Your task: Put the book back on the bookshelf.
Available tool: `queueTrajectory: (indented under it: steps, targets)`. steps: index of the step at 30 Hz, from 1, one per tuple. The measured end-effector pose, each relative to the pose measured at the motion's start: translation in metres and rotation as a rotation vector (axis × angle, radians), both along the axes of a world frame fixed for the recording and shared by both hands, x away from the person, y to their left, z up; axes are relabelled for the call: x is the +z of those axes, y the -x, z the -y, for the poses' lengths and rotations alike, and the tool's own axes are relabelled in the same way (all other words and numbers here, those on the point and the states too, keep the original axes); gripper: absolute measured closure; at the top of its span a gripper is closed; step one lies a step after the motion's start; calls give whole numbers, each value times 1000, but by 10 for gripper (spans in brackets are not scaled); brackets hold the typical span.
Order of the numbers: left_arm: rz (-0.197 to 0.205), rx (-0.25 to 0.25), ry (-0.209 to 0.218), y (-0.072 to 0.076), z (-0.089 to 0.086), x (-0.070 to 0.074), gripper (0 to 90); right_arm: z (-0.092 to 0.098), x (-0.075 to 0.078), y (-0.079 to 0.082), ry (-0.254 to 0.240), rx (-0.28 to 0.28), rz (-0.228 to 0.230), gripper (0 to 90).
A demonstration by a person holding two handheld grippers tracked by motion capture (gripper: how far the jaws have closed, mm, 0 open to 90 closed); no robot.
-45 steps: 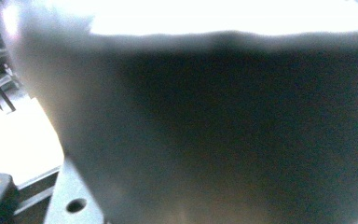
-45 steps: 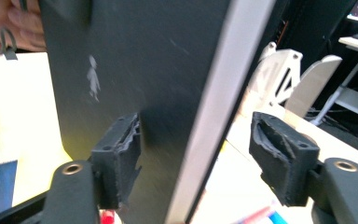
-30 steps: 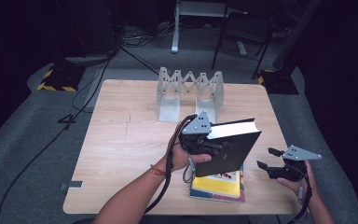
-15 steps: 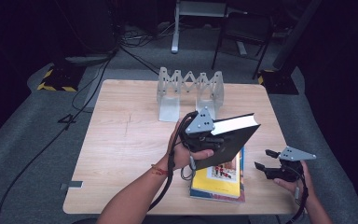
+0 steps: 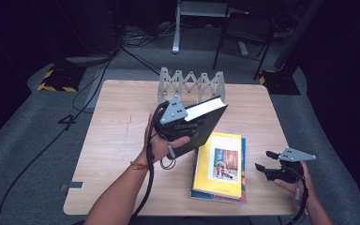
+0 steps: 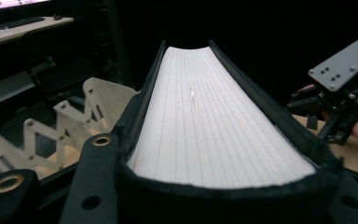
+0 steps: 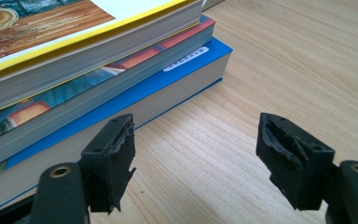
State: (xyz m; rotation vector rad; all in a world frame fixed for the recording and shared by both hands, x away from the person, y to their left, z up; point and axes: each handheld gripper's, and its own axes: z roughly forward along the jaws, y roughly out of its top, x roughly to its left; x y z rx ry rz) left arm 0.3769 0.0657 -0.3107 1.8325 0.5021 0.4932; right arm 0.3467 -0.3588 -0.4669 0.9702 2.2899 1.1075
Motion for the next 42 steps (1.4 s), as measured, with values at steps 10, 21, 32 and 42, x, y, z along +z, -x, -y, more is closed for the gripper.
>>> queueTrajectory:
  steps: [10,21,32,42]
  targets:
    - [-34,131,-11,-22,-30,-5,516,-2,-3,-1,2,-2,-19,292]
    - [-59,265,-39,-46,-42,-17,518,-2,-7,-2,18,1,-32,298]
    - [-82,385,-21,-65,-49,-20,518,-3,-8,-1,28,8,-31,299]
    - [-101,444,-25,-91,-40,-19,519,-4,-10,-1,37,19,-39,304]
